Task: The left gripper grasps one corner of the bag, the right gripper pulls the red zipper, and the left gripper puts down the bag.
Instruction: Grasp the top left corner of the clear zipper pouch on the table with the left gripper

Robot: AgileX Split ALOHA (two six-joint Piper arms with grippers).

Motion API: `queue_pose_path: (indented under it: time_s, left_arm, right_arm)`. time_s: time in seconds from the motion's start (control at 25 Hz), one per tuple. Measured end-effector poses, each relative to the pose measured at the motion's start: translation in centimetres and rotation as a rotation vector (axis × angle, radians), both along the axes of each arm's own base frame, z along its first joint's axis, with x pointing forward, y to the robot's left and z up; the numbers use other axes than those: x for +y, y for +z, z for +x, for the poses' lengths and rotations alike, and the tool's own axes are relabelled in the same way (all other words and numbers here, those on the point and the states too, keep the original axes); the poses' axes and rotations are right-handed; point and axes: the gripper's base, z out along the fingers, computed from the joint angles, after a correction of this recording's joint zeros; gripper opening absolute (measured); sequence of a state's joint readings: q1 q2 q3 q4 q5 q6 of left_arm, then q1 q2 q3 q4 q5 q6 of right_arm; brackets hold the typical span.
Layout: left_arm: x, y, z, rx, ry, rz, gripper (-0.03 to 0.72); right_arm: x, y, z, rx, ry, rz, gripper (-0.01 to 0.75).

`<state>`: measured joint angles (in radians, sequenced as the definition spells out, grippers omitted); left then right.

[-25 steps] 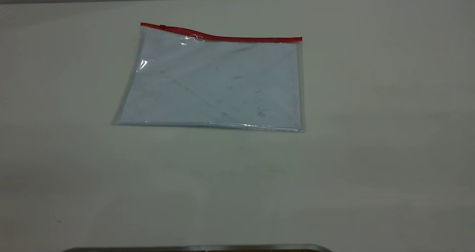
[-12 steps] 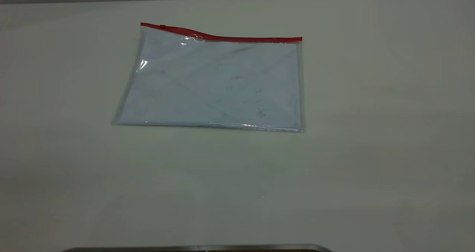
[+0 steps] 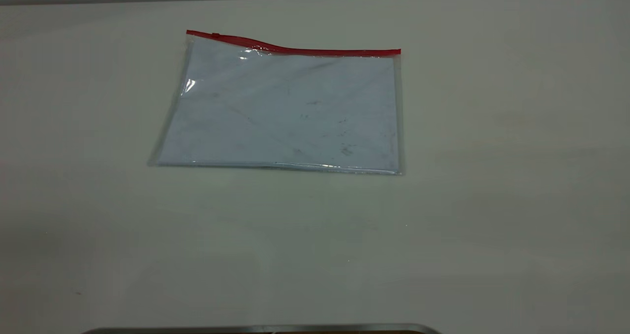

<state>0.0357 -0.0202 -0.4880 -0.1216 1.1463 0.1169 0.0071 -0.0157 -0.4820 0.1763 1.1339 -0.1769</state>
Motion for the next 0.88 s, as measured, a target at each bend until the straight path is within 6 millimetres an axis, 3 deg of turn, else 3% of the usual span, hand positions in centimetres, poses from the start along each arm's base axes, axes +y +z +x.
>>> queue_pose_path:
  time_s: [0.24,0.44,0.52,0.68,0.88]
  left_arm:
    - [-0.6,0.2,0.1,-0.019,-0.034,-0.070,0.393]
    - [-0.1,1.3,1.2,0.021,0.086,-0.131,0.393]
    - [0.2,2.3,2.5,0.060,0.119,-0.126,0.393]
    - [0.5,3.4,7.4,0.144,0.141,-0.113,0.394]
    - [0.8,3.1,14.0,0.229,0.088,-0.043,0.474]
  right_arm:
    - [0.0,0.0,0.0,-0.003,0.001,0.004,0.354]
    - [1.1,1.0,0.8,-0.046,0.078,0.118,0.352]
    - [1.5,1.7,2.3,-0.057,0.108,0.146,0.352]
    - [1.7,2.1,7.3,-0.004,0.152,0.103,0.359]
    - [2.8,0.7,13.6,0.105,0.326,0.088,0.444]
